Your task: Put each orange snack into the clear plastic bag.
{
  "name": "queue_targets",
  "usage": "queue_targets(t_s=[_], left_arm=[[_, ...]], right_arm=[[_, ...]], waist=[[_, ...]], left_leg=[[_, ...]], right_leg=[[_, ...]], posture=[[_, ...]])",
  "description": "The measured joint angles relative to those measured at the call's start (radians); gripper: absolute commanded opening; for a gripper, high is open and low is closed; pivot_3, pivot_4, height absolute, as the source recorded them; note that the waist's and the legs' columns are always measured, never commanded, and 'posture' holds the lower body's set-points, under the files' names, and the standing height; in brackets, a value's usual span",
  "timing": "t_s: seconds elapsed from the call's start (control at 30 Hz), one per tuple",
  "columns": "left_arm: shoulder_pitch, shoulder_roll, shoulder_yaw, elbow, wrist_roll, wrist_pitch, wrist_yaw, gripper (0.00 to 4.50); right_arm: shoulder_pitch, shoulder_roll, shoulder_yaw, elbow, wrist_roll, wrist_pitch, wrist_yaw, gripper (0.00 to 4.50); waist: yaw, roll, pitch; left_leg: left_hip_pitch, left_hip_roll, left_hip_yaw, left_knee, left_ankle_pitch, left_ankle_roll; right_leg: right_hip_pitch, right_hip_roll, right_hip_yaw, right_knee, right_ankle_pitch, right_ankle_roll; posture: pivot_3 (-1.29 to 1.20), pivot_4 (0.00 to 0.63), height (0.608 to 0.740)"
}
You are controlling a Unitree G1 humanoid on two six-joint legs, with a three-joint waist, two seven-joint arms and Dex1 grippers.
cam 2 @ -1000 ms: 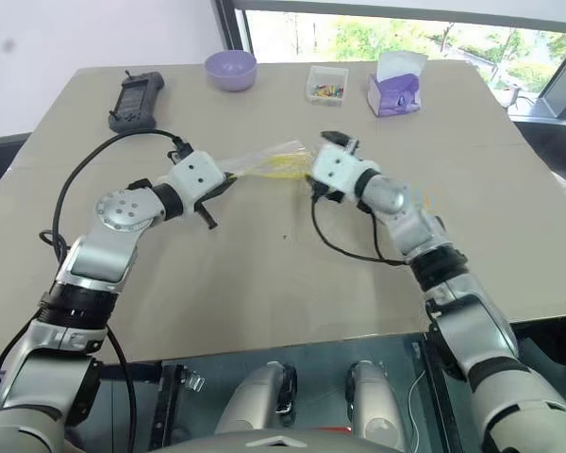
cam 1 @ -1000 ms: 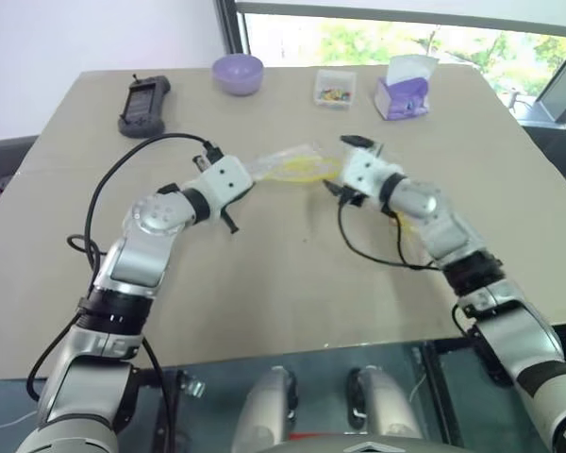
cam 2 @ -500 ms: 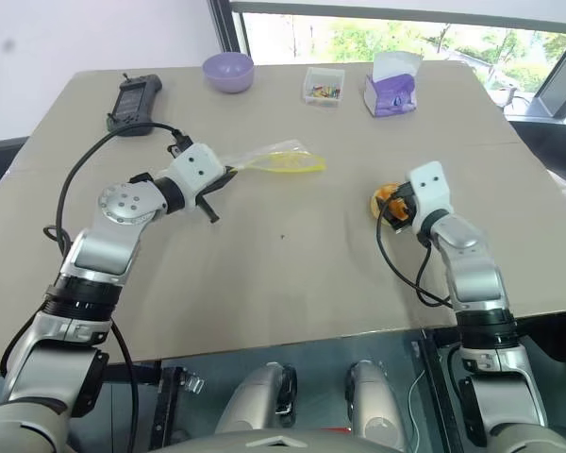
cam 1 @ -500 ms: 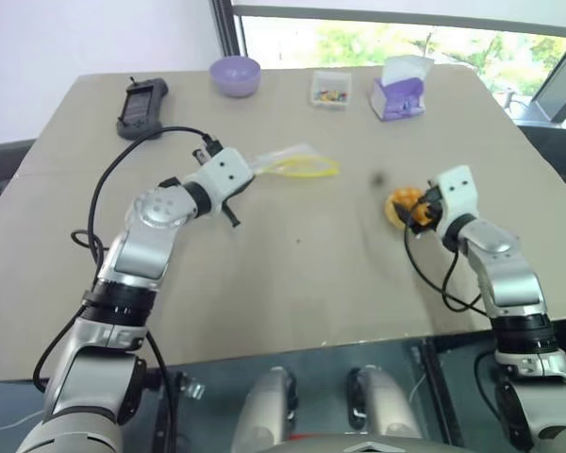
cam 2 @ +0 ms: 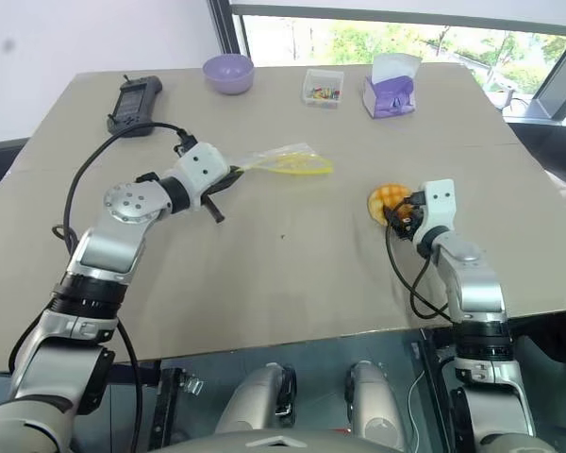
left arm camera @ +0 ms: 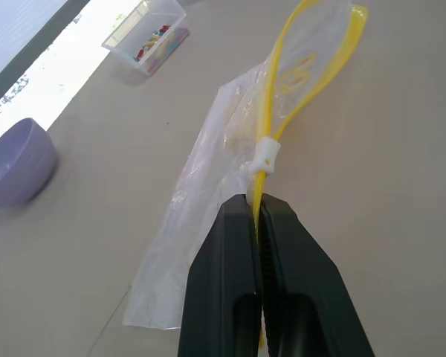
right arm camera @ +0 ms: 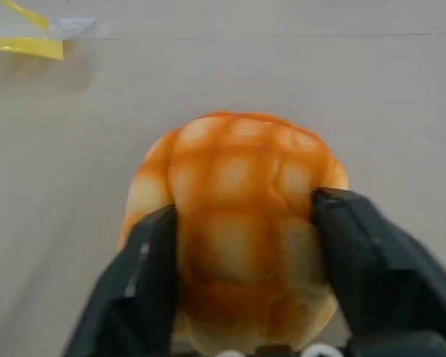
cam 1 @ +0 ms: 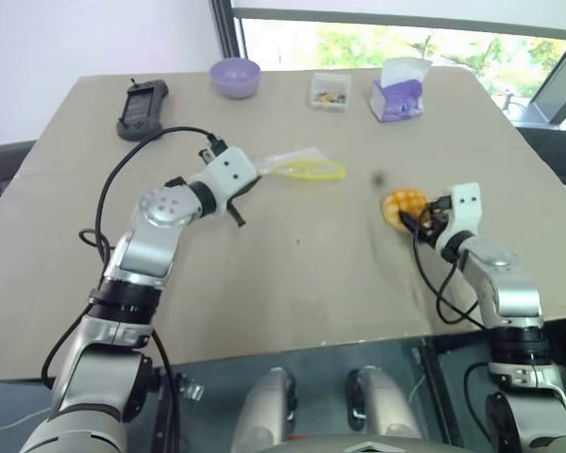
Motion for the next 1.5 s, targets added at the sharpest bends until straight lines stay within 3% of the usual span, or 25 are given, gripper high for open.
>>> queue_targets(t_s=[0.07, 0.17, 0.3, 0.57, 1.17, 1.5], left_arm=[[0.0, -0.004, 0.0, -0.001, -0.008, 0.003, 0.0, 0.0], [0.0, -0.004, 0.0, -0.001, -0.011, 0.016, 0.0, 0.0], [0.0, -0.008, 0.0, -0.01, -0.018, 0.021, 0.0, 0.0], [-0.013, -0.032, -0.002, -0.051, -0.017, 0.021, 0.001, 0.0], [0.015, -0.047, -0.007, -0.181, -0.037, 0.056, -0.04, 0.0], [0.128, 0.092, -0.03, -0.197, -0.056, -0.151, -0.226, 0.0]], right_arm=[[-0.001, -0.013, 0.003, 0.005, 0.0, -0.006, 0.004, 1.12], [-0.003, -0.025, 0.001, 0.005, 0.013, -0.003, 0.009, 1.12], [-0.034, -0.01, -0.054, -0.064, 0.15, 0.115, 0.035, 1.12], [-0.178, 0.119, -0.071, -0.252, 0.417, 0.386, -0.004, 1.12], [-0.259, 0.173, 0.035, -0.092, 0.421, 0.396, -0.02, 1.12], [-0.333, 0.115, 0.063, 0.08, 0.424, 0.4, 0.089, 1.12]], waist=[[0.0, 0.0, 0.0], [0.002, 0.0, 0.0], [0.0, 0.0, 0.0], [0.002, 0.0, 0.0], [-0.001, 0.0, 0.0], [0.0, 0.001, 0.0]], left_leg=[[0.0, 0.0, 0.0, 0.0, 0.0, 0.0], [0.0, 0.0, 0.0, 0.0, 0.0, 0.0], [-0.001, 0.0, 0.0, 0.0, 0.0, 0.0], [-0.001, 0.002, 0.001, 0.0, 0.0, 0.0], [-0.003, 0.0, 0.001, 0.0, -0.001, 0.002], [-0.003, 0.001, 0.002, 0.0, -0.001, 0.002]], right_leg=[[0.0, 0.0, 0.0, 0.0, 0.0, 0.0], [0.0, 0.0, 0.0, 0.0, 0.0, 0.0], [-0.001, 0.0, 0.001, 0.0, 0.0, 0.0], [-0.001, 0.001, 0.0, 0.0, 0.0, 0.0], [-0.003, 0.0, 0.001, 0.0, 0.0, 0.0], [-0.004, 0.0, 0.001, -0.001, 0.0, 0.0]], posture=[[0.0, 0.15, 0.74], [0.0, 0.15, 0.74], [0.0, 0.15, 0.74], [0.0, 0.15, 0.74], [0.0, 0.15, 0.74], [0.0, 0.15, 0.74]])
